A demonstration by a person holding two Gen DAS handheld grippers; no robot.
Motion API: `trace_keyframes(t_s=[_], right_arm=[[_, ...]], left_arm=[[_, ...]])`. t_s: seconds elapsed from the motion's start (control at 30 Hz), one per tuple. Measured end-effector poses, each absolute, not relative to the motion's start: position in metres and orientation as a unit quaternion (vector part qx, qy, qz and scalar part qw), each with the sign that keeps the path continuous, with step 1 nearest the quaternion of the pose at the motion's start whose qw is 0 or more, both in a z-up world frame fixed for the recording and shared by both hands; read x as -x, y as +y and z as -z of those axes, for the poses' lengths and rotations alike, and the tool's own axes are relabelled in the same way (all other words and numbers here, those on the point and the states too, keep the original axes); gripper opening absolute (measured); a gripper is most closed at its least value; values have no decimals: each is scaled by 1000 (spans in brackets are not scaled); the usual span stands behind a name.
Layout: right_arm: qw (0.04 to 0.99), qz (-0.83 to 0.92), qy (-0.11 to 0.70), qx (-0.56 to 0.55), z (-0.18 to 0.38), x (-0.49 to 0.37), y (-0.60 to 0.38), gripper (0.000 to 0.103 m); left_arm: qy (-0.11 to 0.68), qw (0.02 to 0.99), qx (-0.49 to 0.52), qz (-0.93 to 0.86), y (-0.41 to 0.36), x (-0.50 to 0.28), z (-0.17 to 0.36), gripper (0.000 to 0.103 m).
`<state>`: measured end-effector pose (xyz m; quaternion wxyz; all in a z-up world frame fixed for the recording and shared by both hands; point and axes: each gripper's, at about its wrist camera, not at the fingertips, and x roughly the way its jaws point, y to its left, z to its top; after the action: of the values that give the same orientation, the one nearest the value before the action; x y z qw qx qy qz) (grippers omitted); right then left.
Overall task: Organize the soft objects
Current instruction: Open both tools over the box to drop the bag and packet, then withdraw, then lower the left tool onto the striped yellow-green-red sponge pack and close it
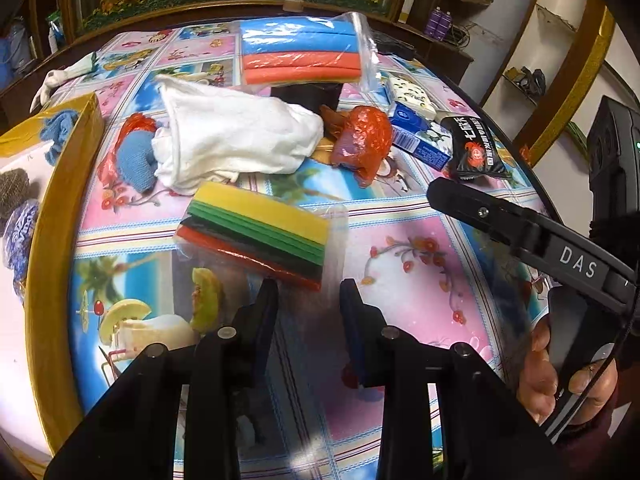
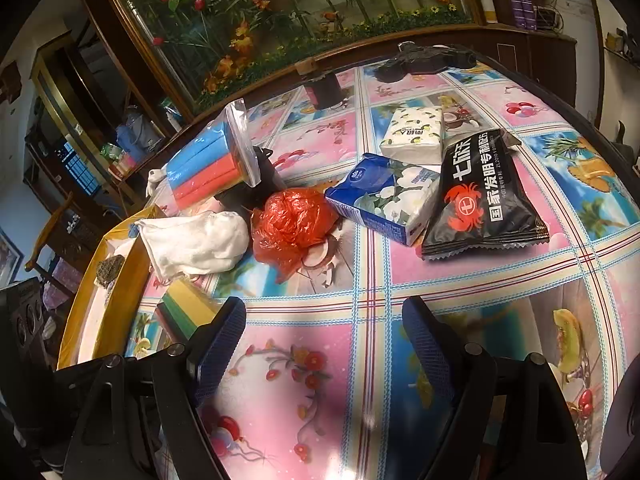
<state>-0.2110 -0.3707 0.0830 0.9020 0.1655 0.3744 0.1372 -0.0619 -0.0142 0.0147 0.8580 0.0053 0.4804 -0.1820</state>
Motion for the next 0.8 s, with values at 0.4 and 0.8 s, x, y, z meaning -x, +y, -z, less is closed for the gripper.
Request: trace_keyframes(t_s=[0.4,0.8], right_arm=[[902,-134,375,-167,-82,212,-371,81],[900,-126,381,-169,-80,209,-370,81]], left_arm=[[466,868,-43,166,-23,63,-12,31],[419,886,-13,198,-5,82,-40,8]])
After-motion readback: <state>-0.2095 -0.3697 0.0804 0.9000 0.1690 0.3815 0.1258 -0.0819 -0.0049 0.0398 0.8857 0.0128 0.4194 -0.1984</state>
